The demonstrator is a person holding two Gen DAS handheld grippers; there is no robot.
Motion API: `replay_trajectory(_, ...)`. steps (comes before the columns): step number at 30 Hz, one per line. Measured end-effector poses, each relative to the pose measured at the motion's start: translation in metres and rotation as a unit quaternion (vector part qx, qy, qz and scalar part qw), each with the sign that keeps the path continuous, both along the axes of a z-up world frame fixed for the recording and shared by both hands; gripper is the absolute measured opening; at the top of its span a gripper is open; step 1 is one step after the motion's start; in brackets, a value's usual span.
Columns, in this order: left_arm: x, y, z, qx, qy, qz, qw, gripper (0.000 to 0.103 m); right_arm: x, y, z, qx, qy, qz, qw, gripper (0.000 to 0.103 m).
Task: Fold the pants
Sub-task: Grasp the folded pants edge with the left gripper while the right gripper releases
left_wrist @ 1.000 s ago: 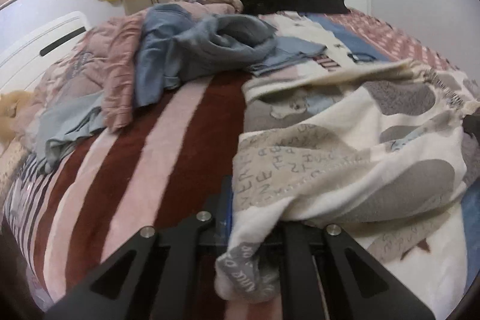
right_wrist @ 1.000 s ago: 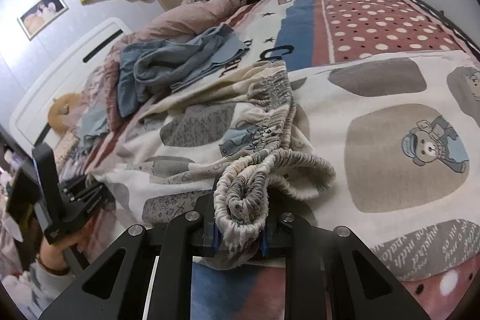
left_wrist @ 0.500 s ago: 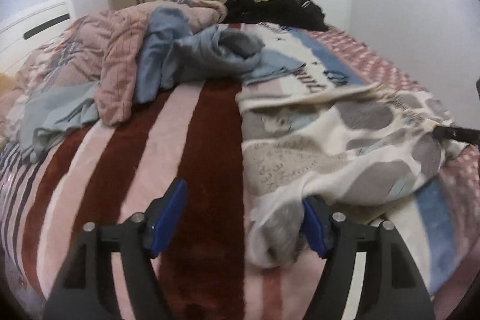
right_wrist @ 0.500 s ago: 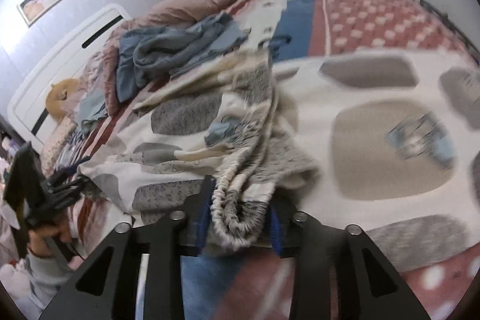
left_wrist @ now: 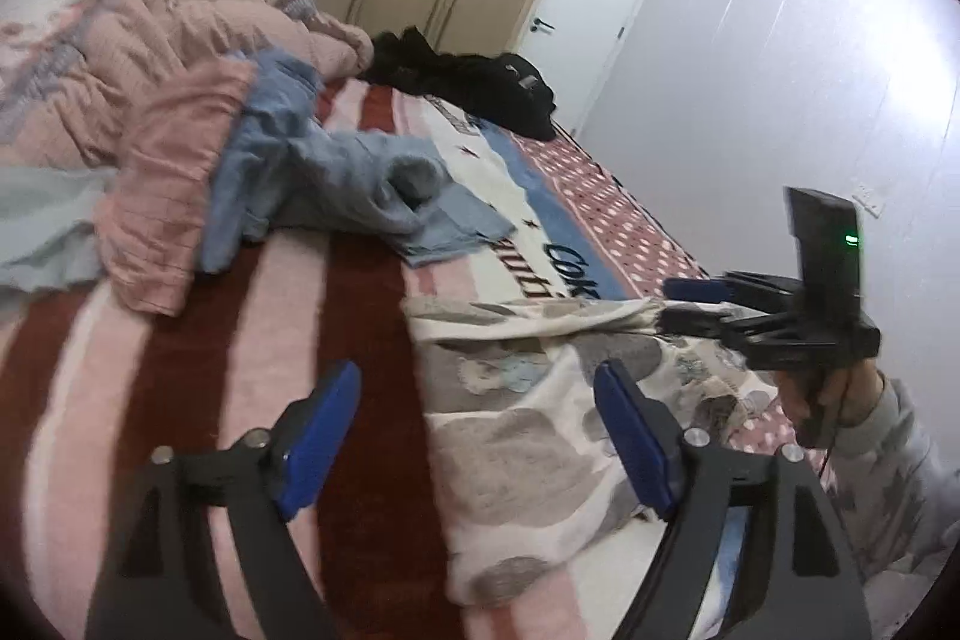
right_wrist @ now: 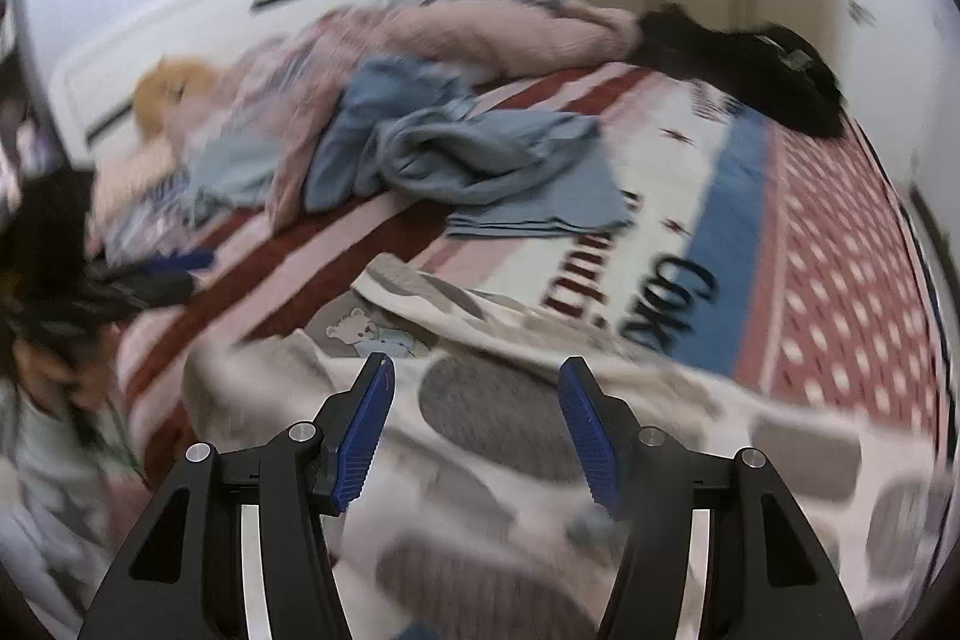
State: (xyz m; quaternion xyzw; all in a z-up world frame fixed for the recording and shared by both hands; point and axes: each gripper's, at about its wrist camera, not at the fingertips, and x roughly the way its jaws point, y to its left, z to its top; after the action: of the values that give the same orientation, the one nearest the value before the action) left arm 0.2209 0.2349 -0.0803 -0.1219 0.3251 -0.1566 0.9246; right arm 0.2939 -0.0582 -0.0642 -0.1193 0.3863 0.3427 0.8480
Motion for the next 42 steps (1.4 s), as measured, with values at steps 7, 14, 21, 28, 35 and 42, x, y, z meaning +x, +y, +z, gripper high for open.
replay_trajectory(7,0.034,-0.007,-0.04,0.021,0.048,0.022,0.9984,0.078,0.031,0.084,-0.036,-0.05,0.02,0.057,0.997,0.052)
replay_trajectory(14,0.061,-0.012,-0.087,-0.017,0.102,0.011,0.9946,0.046,0.05,0.128,-0.073,-0.11,0.033,0.092,0.989,0.052)
replay_trajectory(21,0.075,-0.014,-0.104,-0.068,0.124,-0.035,0.9893,0.013,0.059,0.144,-0.087,-0.156,-0.005,0.067,0.986,0.049)
replay_trajectory(28,0.076,-0.019,-0.108,-0.072,0.124,-0.059,0.9879,0.006,0.079,0.163,-0.088,-0.127,0.023,0.077,0.989,0.018)
replay_trajectory(35,0.07,-0.022,-0.106,-0.077,0.12,-0.075,0.987,0.004,0.107,0.164,-0.083,-0.105,0.037,0.024,0.993,0.008)
replay_trajectory(42,0.067,-0.027,-0.104,-0.064,0.117,-0.076,0.9881,0.003,0.146,0.155,-0.087,-0.077,0.096,-0.021,0.992,0.008)
